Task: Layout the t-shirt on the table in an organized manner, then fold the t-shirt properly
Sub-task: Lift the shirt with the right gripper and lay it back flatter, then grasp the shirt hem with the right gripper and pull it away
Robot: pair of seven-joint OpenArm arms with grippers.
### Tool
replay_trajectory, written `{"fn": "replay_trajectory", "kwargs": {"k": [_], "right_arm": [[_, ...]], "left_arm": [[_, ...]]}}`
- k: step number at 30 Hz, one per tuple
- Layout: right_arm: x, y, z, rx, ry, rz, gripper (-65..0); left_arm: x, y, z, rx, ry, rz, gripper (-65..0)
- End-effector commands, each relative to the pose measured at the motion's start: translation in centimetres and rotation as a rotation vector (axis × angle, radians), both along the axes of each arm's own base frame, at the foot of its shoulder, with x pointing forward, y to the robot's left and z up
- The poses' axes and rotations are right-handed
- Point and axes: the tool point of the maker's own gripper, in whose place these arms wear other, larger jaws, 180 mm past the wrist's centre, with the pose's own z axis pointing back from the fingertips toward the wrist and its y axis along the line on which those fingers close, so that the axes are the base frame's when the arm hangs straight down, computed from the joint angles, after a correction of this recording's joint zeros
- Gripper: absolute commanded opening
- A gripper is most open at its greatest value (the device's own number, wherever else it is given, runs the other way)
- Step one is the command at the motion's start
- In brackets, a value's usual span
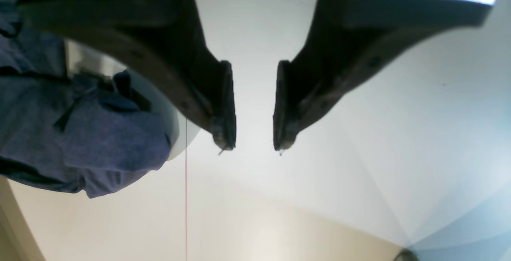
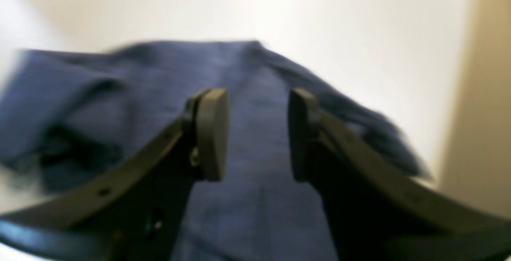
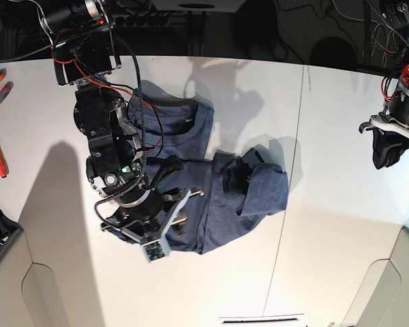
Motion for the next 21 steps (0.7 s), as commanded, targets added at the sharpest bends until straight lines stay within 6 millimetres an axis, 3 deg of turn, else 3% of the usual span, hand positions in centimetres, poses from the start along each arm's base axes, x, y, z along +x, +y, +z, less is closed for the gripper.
{"fn": "replay_trajectory", "kwargs": {"k": [1, 5, 7, 11, 16, 21], "right_arm": [[1.8, -1.1, 2.8, 0.003, -0.093, -0.042, -40.5], [2.8, -5.2, 3.0, 0.008, -0.124, -0.151, -39.5], [3.3, -7.6, 2.7, 0.014, -0.138, -0.202, -34.4], [4.1, -11.3, -0.4, 0.031, -0.052, -0.224, -31.3], [4.9, -13.4, -3.7, 0.043, 0.011, -0.197, -31.3], [4.7, -12.4, -5.8, 0.108, 0.083, -0.147, -31.3]], "left_arm": [[0.4, 0.1, 1.3, 0.011, -0.047, -0.010, -45.2], [0.4, 0.1, 1.3, 0.010, -0.048, -0.010, -45.2], [0.5, 0.1, 1.3, 0.007, -0.049, -0.010, -45.2], [0.5, 0.0, 1.4, 0.001, -0.054, -0.011, -45.2], [0.5, 0.0, 1.4, 0.001, -0.053, -0.010, -45.2], [0.6, 0.0, 1.5, 0.000, -0.056, -0.010, -45.2]]}}
